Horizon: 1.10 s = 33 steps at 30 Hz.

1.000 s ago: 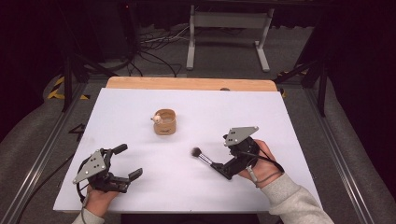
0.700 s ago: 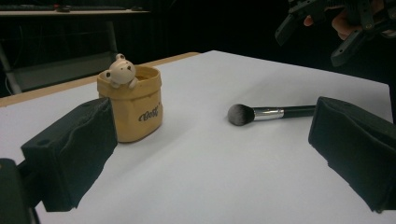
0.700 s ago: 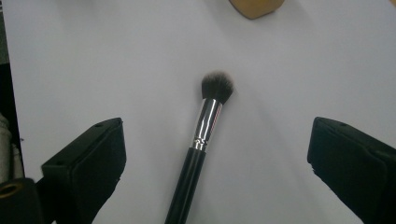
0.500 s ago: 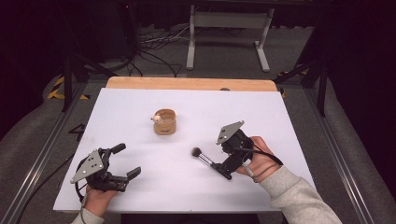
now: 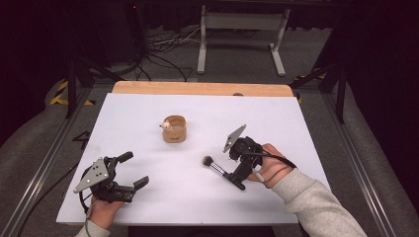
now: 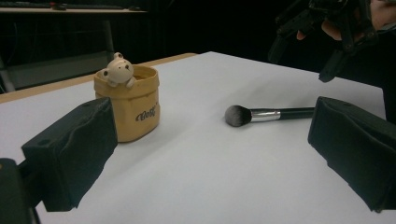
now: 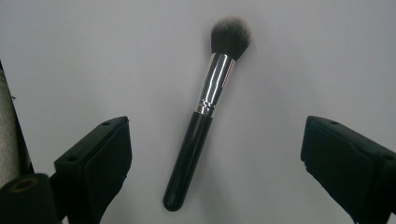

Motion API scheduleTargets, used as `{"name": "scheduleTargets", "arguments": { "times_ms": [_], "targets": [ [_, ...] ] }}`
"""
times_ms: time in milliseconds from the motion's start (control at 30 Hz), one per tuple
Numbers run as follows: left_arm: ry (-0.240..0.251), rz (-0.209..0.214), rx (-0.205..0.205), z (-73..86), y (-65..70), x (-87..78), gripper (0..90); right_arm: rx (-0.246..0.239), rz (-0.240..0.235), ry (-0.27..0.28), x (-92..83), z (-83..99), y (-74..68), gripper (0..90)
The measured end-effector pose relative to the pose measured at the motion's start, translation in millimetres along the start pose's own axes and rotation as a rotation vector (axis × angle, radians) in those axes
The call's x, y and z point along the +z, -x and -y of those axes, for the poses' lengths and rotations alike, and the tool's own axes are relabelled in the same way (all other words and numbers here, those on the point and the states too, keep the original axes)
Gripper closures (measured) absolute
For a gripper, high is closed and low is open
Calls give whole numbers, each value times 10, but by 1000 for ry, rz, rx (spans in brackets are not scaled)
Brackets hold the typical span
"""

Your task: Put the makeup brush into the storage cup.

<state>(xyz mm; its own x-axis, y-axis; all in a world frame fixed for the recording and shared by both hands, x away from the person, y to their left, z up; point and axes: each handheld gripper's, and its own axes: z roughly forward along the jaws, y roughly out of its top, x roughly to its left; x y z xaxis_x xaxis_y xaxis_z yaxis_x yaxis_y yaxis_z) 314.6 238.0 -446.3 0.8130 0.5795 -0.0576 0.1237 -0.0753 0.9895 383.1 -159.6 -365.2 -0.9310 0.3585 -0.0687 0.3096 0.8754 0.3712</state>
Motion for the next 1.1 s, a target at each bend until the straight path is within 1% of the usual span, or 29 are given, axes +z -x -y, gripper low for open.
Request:
{"name": "scheduleTargets", "arguments": {
  "times_ms": [33, 100, 133, 167, 267, 367, 400, 433, 467, 500, 533, 600, 667, 733, 900, 967, 1100],
  "targets": [
    [-3, 4, 3, -2, -7, -5, 20, 5, -4, -11, 23, -6, 3, 98],
    [10, 9, -12, 0, -8, -8, 19, 13, -13, -36, 72, -20, 10, 105],
    [12, 11, -12, -2, -8, -10, 19, 22, -19, -56, 95, -31, 9, 116],
    [13, 12, -1, -6, -14, -14, 18, 27, -24, -70, 115, -41, 15, 128],
    [16, 14, -2, -8, -9, -16, 18, 31, -38, -101, 159, -70, 39, 162],
    [18, 14, -4, -7, -12, -18, 18, 38, -41, -116, 175, -89, 53, 202],
    [20, 15, -11, -7, -9, -22, 18, 48, -39, -120, 180, -93, 52, 214],
    [25, 19, -9, -9, -13, -26, 18, 55, -45, -128, 186, -94, 58, 229],
    [36, 23, -18, -9, -12, -30, 18, 63, -46, -136, 192, -96, 57, 243],
    [45, 27, -14, -11, -18, -39, 17, 67, -47, -140, 202, -95, 58, 260],
    [45, 27, -14, -11, -18, -39, 17, 72, -49, -148, 212, -94, 59, 276],
    [70, 30, -13, -21, -16, -63, 20, 86, -55, -161, 242, -87, 58, 304],
    [73, 22, -10, -23, -15, -67, 20, 91, -57, -169, 255, -84, 58, 313],
    [76, 15, -13, -22, -14, -71, 20, 107, -67, -184, 304, -81, 59, 340],
    [75, 10, -8, -23, -17, -72, 20, 111, -70, -206, 355, -90, 49, 373],
    [75, 11, -12, -22, -14, -69, 20, 110, -73, -213, 389, -92, 41, 386],
    [74, 15, -9, -21, -17, -70, 20, 100, -82, -228, 450, -84, 26, 390]
  ]
}}
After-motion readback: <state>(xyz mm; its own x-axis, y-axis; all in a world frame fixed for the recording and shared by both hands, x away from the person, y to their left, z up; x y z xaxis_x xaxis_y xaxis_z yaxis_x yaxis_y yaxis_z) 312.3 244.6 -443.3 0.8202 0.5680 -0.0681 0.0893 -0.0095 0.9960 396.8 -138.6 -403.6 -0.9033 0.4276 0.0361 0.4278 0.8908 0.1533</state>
